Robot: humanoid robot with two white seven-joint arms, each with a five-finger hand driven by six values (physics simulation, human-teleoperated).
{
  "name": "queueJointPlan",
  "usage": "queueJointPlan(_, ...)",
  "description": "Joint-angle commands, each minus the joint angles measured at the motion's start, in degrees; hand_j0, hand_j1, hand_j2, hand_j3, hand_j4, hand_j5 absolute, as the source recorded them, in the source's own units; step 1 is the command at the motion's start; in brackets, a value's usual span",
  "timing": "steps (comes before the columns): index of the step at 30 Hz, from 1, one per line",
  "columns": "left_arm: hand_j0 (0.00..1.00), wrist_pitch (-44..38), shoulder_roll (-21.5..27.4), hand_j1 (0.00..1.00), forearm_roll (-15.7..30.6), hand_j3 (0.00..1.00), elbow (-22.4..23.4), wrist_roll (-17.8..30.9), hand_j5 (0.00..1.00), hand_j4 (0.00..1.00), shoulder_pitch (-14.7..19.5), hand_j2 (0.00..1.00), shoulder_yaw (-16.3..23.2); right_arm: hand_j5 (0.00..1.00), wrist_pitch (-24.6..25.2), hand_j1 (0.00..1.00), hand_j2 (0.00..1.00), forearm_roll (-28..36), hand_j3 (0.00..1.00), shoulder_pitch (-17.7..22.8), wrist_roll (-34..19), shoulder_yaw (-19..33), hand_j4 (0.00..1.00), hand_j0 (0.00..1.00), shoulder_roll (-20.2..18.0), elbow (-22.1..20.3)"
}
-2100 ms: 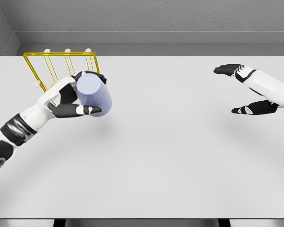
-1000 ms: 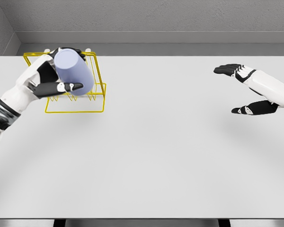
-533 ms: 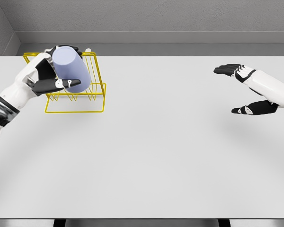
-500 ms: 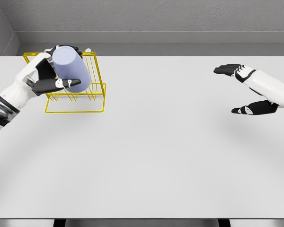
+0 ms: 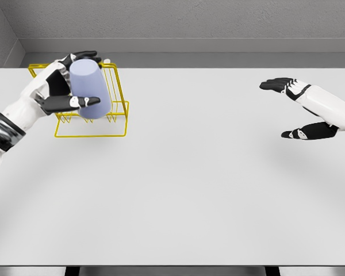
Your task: Place the cup on the cup holder with both arms
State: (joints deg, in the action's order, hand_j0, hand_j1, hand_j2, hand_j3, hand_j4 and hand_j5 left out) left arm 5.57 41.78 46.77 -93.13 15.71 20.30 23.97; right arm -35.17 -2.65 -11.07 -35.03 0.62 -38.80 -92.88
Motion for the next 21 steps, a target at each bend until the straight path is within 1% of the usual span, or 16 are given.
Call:
queueJointPlan(1, 0.94, -0.12, -0.12, 0.94, 0.08, 0.94, 0.14, 0.02, 0.94, 0.94, 0.17, 0.94, 0.03, 1.00, 0.17, 1.00, 1.00, 0.45, 1.00, 0.00, 0.03, 0.08, 1.00, 1.00, -0.05, -0.02)
queueJointPlan(14, 0.97, -0.12, -0.56, 0.97, -0.01, 0.97, 0.14, -0.06, 0.97, 0.97, 0.62, 0.97, 0.12, 1.00, 0.17, 1.00, 1.00, 0.45, 1.00, 0.00, 0.03, 0.00, 1.00, 1.00, -0.05, -0.02)
queueJointPlan(19, 0.89, -1.26, -0.56, 0.89, -0.10, 0.89, -0.21, -0.06, 0.89, 0.89, 0.70, 0.89, 0.12, 1.00, 0.17, 1.00, 1.00, 0.45, 1.00, 0.00, 0.03, 0.08, 1.00, 1.00, -0.05, 0.06)
queueJointPlan(21, 0.88, -1.26, -0.56, 0.88, -0.18, 0.88, -0.30, -0.06, 0.88, 0.88, 0.70, 0.88, 0.20, 1.00, 0.17, 1.00, 1.00, 0.45, 1.00, 0.00, 0.03, 0.08, 1.00, 1.00, -0.05, 0.06)
